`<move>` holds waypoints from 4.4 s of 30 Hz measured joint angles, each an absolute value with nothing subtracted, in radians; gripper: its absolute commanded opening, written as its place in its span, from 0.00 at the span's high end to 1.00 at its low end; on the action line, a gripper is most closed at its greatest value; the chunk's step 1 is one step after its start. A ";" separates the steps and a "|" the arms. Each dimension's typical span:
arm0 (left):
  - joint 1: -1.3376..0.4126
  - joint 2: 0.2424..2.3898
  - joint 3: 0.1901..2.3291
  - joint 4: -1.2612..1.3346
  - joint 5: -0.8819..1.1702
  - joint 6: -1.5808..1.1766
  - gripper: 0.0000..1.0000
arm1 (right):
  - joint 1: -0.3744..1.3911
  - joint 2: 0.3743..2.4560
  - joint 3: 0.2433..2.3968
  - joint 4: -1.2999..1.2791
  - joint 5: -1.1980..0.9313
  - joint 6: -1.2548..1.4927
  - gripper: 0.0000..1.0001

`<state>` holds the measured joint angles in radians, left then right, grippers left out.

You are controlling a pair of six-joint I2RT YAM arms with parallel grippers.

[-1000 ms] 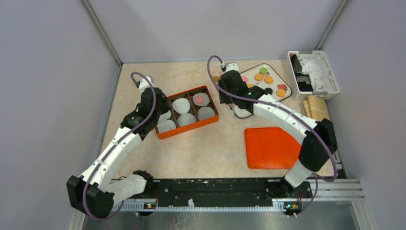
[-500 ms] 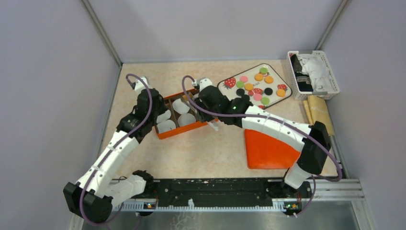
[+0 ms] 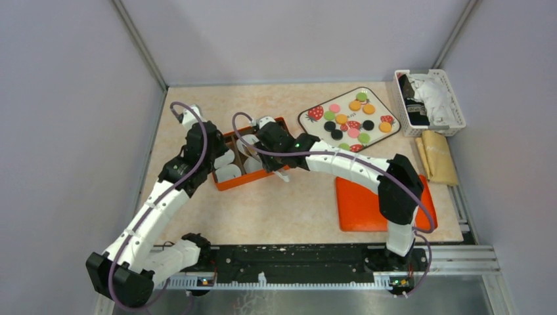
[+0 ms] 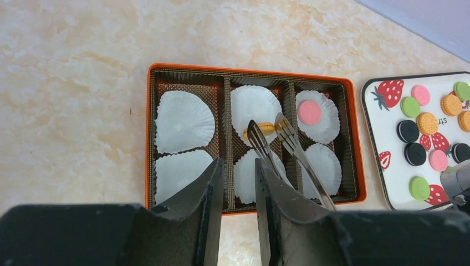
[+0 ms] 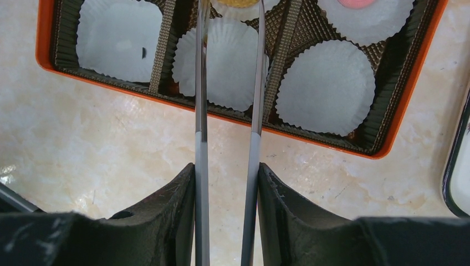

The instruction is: Pack the cookies

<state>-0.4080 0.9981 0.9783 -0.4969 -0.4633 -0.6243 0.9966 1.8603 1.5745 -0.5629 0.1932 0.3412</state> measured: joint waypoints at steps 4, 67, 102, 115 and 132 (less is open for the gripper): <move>-0.407 0.991 0.978 -0.497 -0.465 -0.621 0.64 | 0.997 1.864 1.594 -0.570 0.204 0.341 0.50; -0.405 0.991 0.955 -0.471 -0.411 -0.599 0.62 | 1.008 2.125 1.759 -0.599 0.295 0.317 0.58; -0.405 0.911 1.072 -0.497 -0.509 -0.607 0.59 | 0.896 1.594 1.388 -0.539 0.567 0.320 0.74; -0.405 0.960 1.055 -0.471 -0.434 -0.608 0.60 | 0.751 1.473 1.098 -0.542 0.538 0.381 0.75; -0.405 0.960 1.041 -0.463 -0.397 -0.622 0.59 | 0.729 1.351 0.979 -0.577 0.517 0.468 0.72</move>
<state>-0.4046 0.9604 1.0412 -0.4625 -0.3969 -0.6216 0.7288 1.3510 0.9794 -0.5774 0.5171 0.4679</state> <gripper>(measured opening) 0.406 0.326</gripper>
